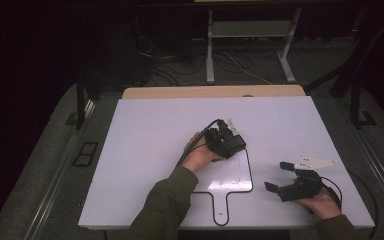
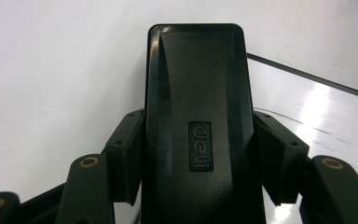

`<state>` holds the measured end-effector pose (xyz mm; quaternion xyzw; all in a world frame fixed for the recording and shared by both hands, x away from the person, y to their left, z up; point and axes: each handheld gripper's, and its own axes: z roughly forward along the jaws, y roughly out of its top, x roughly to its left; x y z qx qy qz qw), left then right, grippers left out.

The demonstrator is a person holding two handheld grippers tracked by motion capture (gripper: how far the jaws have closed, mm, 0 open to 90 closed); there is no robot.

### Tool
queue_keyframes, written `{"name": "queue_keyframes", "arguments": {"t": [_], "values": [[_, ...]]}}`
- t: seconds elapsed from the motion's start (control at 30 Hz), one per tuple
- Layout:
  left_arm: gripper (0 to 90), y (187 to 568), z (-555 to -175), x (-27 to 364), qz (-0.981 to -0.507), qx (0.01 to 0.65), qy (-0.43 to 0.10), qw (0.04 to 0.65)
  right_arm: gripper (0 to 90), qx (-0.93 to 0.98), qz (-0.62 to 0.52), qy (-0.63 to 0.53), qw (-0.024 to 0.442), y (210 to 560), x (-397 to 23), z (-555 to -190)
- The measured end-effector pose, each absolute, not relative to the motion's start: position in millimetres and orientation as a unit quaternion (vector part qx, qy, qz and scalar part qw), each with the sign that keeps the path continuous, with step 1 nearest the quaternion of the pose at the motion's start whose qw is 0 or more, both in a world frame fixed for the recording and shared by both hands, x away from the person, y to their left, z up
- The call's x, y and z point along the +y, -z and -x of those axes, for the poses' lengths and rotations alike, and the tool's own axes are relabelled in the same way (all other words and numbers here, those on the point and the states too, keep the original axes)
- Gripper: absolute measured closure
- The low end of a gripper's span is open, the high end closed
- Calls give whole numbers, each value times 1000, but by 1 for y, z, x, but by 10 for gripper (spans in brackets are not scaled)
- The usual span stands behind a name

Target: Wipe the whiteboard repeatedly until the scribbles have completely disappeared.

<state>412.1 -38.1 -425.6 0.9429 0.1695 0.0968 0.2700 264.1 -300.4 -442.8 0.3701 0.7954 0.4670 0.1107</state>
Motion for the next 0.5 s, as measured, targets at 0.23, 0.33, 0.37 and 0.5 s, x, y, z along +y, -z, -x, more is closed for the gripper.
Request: {"name": "queue_keyframes", "arguments": {"t": [0.23, 0.33, 0.37, 0.5], "values": [[393, 426, -417, -35, -940, 181, -98, 274, 2, 796, -369, -466, 110, 443, -301, -264], [393, 425, -412, -37, -944, 168, -97, 268, 2, 797, -368, -467, 111, 443, -301, -264], [393, 425, -410, -39, -944, 165, -95, 268, 2, 797, -368, -466, 111, 443, -301, -264], [393, 424, -403, -43, -948, 151, -98, 263, 2, 796, -368, -466, 112, 442, -301, -264]]}}
